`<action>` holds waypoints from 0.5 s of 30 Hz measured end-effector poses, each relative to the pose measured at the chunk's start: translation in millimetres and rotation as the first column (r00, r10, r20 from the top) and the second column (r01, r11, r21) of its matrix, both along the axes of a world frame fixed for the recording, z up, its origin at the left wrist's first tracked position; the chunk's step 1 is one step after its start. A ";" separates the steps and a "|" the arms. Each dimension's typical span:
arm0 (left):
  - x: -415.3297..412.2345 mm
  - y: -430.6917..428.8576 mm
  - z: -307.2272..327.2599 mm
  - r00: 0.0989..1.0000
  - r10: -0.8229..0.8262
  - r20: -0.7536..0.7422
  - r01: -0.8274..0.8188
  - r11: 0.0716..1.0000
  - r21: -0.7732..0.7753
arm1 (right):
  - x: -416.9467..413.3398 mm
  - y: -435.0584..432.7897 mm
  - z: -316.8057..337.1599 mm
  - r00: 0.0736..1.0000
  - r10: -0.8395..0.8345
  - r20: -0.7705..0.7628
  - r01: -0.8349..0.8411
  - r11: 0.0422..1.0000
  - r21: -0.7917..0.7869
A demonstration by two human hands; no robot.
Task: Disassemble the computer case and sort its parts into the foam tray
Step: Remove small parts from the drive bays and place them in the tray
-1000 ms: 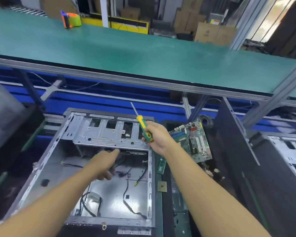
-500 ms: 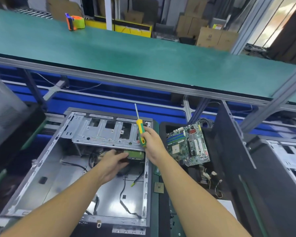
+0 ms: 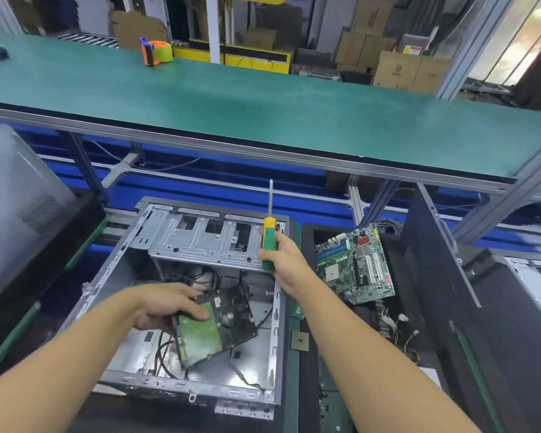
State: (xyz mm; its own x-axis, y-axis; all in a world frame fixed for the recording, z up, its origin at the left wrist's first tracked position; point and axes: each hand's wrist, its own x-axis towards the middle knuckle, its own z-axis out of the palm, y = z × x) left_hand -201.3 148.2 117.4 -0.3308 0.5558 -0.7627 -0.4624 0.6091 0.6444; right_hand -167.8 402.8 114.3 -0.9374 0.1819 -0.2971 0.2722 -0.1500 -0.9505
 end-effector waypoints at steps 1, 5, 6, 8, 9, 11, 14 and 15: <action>-3.7 -6.3 8.1 0.999 -0.013 -0.045 0.012 1.000 -0.020 | -0.2 -1.1 1.5 1.000 -0.007 0.006 0.007 1.000 0.009; -15.3 -12.2 36.0 0.978 0.116 -0.171 -0.109 0.993 0.049 | 2.5 -6.2 9.3 0.996 -0.089 0.011 0.088 0.995 0.053; -16.2 -7.6 42.8 0.974 0.161 -0.162 -0.148 0.985 0.089 | 5.2 -6.0 11.7 0.996 -0.094 -0.004 0.094 0.992 0.079; -15.3 8.9 54.8 0.961 0.240 -0.135 -0.216 0.961 0.173 | 12.7 0.7 17.6 0.994 -0.089 -0.060 0.100 0.973 0.206; -13.2 20.9 59.3 0.954 0.272 -0.125 -0.243 0.947 0.210 | 17.8 6.5 22.2 0.992 -0.089 -0.091 0.113 0.947 0.302; -6.3 49.8 64.8 0.939 0.327 -0.102 -0.289 0.917 0.276 | 29.2 20.5 36.4 0.983 -0.133 -0.130 0.178 0.875 0.451; 10.9 105.0 67.1 0.909 0.406 -0.097 -0.348 0.864 0.364 | 54.0 48.1 60.2 0.982 -0.180 -0.049 0.182 0.860 0.477; 18.3 125.5 67.4 0.898 0.428 -0.098 -0.361 0.847 0.391 | 65.4 58.9 67.4 0.986 -0.168 0.009 0.145 0.878 0.457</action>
